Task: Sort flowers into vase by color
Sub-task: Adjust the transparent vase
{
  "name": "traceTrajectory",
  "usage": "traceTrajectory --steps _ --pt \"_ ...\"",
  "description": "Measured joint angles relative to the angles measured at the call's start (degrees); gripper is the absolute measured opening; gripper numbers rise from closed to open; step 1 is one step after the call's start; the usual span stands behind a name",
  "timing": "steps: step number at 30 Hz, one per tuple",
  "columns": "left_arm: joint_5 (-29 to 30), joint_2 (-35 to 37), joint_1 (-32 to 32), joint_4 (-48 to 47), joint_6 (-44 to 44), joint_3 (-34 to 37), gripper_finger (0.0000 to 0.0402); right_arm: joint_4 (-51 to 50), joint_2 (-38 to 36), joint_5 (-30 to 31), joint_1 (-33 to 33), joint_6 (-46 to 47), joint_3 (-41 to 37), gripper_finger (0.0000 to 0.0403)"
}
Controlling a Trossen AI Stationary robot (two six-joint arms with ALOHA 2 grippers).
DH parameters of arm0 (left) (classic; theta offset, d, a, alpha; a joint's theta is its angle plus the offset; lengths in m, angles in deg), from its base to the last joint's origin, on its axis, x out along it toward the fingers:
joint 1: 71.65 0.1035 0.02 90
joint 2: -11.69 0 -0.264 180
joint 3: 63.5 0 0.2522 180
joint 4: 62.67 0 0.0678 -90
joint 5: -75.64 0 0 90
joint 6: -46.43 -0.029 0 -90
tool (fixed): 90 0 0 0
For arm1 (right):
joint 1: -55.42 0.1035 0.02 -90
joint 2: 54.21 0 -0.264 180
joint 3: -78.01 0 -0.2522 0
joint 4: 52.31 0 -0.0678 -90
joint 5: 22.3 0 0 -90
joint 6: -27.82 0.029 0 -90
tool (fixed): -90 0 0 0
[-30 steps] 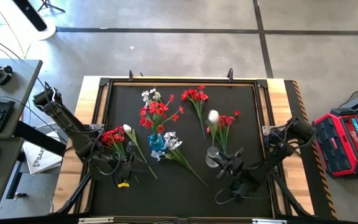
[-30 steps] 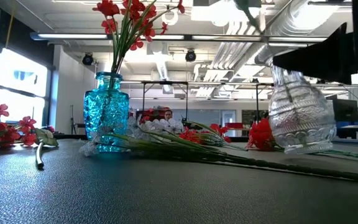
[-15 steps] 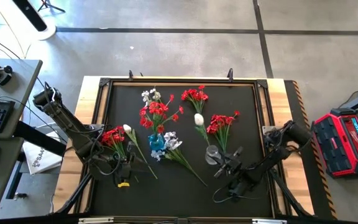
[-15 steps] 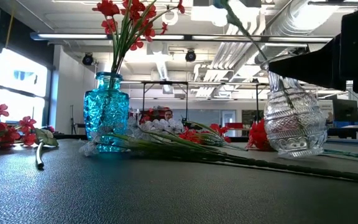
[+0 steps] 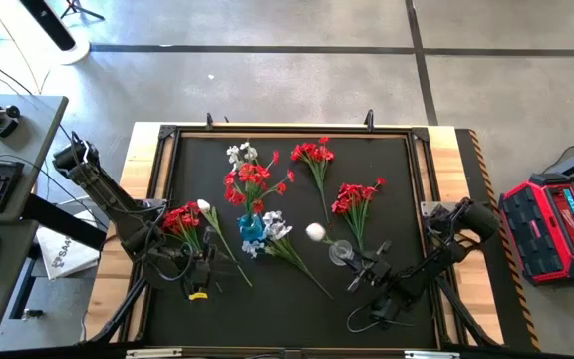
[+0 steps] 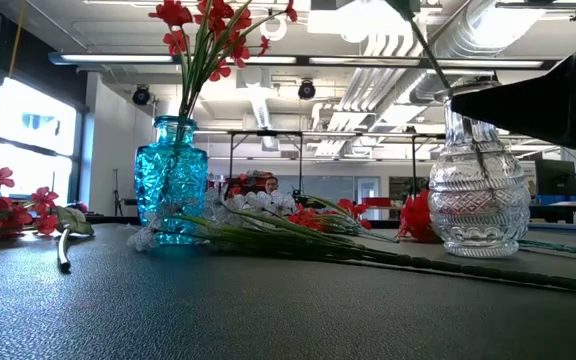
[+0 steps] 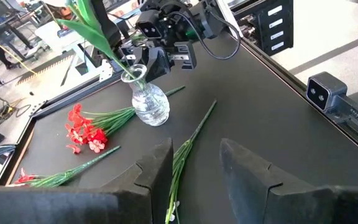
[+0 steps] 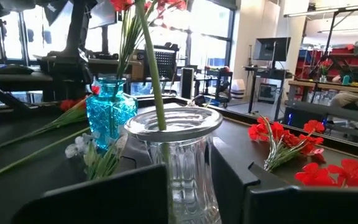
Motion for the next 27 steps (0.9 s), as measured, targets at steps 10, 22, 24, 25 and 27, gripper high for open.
traceTrajectory --steps 10,22,24,25,27 --pt "-0.02 0.0 0.0 -0.13 1.1 0.0 0.0122 0.18 0.14 -7.27 -0.24 -1.84 -0.14 0.0158" --pt "-0.02 0.0 0.0 -0.13 1.78 0.0 0.0122 -1.66 -3.43 -19.37 0.63 -4.55 -0.15 0.0233" --pt "-0.01 0.0 0.0 -0.13 2.07 0.0 0.0122 -1.65 -3.51 -19.66 0.63 -4.55 -0.14 0.0232" --pt "-0.02 0.0 0.0 -0.14 2.18 0.0 0.0122 -1.8 -3.73 -19.68 0.63 -4.59 -0.13 0.0231" --pt "-0.02 0.0 0.0 -0.17 2.2 0.0 0.0122 -2.28 -4.56 -20.59 0.57 -4.73 -0.13 0.023"
